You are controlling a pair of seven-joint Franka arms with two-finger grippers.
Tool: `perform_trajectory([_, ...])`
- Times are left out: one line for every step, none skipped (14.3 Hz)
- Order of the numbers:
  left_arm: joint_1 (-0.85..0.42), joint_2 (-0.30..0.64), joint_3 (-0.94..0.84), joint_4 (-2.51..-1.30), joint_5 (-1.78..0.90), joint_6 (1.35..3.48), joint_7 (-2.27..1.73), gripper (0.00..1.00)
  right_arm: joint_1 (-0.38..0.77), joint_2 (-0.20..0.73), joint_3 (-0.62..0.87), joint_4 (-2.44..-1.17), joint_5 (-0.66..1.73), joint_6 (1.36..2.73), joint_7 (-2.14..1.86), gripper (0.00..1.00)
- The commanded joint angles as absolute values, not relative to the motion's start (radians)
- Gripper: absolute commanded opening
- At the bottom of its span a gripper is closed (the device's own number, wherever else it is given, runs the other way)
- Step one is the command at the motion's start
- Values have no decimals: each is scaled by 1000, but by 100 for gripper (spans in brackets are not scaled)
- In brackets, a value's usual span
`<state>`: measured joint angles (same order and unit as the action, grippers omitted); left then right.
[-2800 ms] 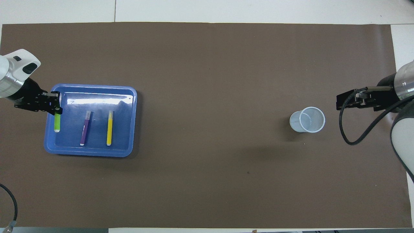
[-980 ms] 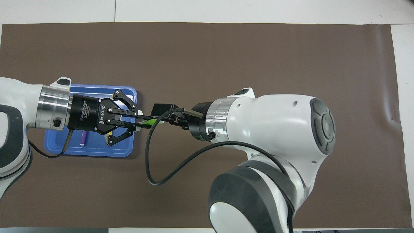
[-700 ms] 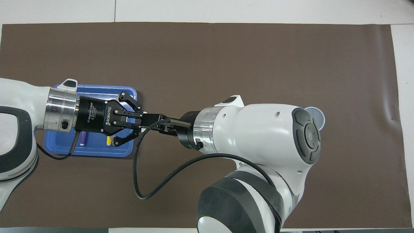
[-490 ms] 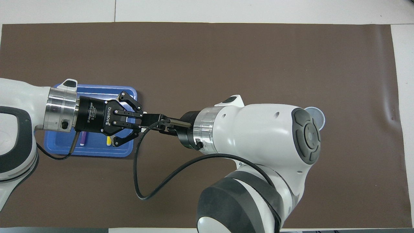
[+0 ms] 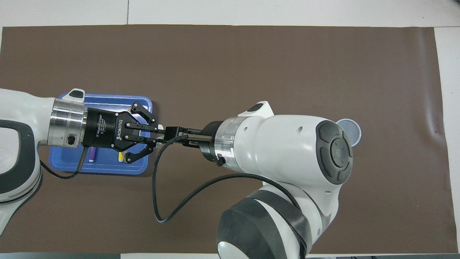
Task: Transfer and insert pens with both arms
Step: 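Grasp the green pen with the right gripper and open the left gripper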
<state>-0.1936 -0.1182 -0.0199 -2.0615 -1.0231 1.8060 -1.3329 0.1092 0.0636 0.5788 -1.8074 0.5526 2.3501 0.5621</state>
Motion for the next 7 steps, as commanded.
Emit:
perform_trajectory([-202, -150, -12, -2102, -1043, 1825, -1315, 0, 100, 74, 591, -1793, 531, 2362, 565, 0])
perform_trajectory([-202, -150, -12, -2102, -1043, 1825, -1316, 0, 100, 74, 591, -1790, 531, 2362, 565, 0])
perform_trajectory([-202, -150, -12, -2102, -1043, 1825, -1315, 0, 100, 74, 591, -1786, 531, 2362, 565, 0])
perform_trajectory([-202, -152, -12, -2102, -1043, 1825, -1315, 0, 100, 74, 591, -1784, 531, 2362, 565, 0])
perform_trajectory([-204, -152, -12, -2102, -1043, 1827, -1315, 0, 100, 74, 591, -1783, 531, 2362, 565, 0])
perform_trajectory([-204, -152, -12, -2102, -1043, 1827, -1315, 0, 100, 75, 591, -1782, 531, 2362, 565, 0])
perform_trajectory([-204, -152, -12, -2102, -1043, 1827, -1315, 0, 100, 75, 591, -1782, 531, 2362, 563, 0])
